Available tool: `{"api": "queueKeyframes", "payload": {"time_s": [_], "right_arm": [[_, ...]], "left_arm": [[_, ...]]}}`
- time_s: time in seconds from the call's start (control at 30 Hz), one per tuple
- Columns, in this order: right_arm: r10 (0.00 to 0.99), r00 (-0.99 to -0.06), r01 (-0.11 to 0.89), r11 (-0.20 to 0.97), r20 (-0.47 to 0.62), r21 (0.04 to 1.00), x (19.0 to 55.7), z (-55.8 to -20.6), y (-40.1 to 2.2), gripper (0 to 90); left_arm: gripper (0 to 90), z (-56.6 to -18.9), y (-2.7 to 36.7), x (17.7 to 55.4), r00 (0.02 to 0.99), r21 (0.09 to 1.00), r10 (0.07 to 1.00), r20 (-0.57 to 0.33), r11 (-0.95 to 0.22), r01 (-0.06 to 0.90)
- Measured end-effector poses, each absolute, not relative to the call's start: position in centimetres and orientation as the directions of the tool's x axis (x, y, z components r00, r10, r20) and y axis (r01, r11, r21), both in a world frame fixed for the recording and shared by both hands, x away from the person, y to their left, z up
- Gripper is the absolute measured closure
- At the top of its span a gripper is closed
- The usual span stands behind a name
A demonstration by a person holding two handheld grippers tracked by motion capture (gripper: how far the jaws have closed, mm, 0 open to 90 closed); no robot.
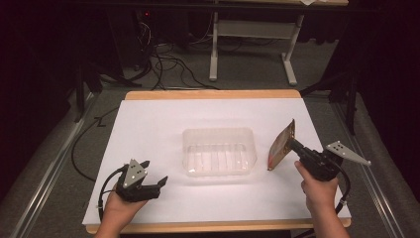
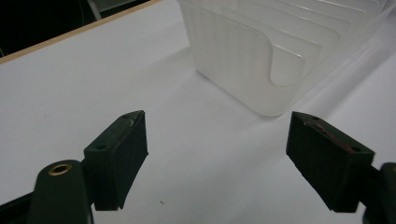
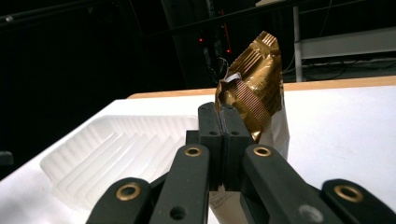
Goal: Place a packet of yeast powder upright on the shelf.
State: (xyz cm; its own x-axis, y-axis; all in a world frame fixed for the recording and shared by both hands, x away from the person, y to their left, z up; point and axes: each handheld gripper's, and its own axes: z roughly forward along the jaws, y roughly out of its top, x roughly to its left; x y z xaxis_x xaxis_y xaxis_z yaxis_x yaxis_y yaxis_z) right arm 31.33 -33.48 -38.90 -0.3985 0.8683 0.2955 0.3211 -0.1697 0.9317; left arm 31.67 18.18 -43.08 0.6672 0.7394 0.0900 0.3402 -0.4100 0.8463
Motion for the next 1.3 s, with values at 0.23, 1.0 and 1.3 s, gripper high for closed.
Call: {"api": "queueKeyframes", "payload": {"time_s": [0.23,1.0,1.3], "right_arm": [[0.856,-0.387,0.327,-0.220,0.342,0.919,33.3,-39.0,-32.7,90.0],[0.878,-0.417,0.186,-0.170,0.235,0.968,30.9,-36.6,-32.8,90.0],[0.870,-0.438,0.155,-0.176,0.228,0.972,30.0,-35.6,-32.6,90.0]], "left_arm": [[21.1,-43.1,18.0,31.6,0.676,0.849,0.731,0.094,-0.413,0.329],[21.1,-43.1,17.9,31.4,0.672,0.855,0.735,0.091,-0.403,0.325],[20.9,-43.0,18.2,31.5,0.660,0.861,0.745,0.092,-0.393,0.323]]}}
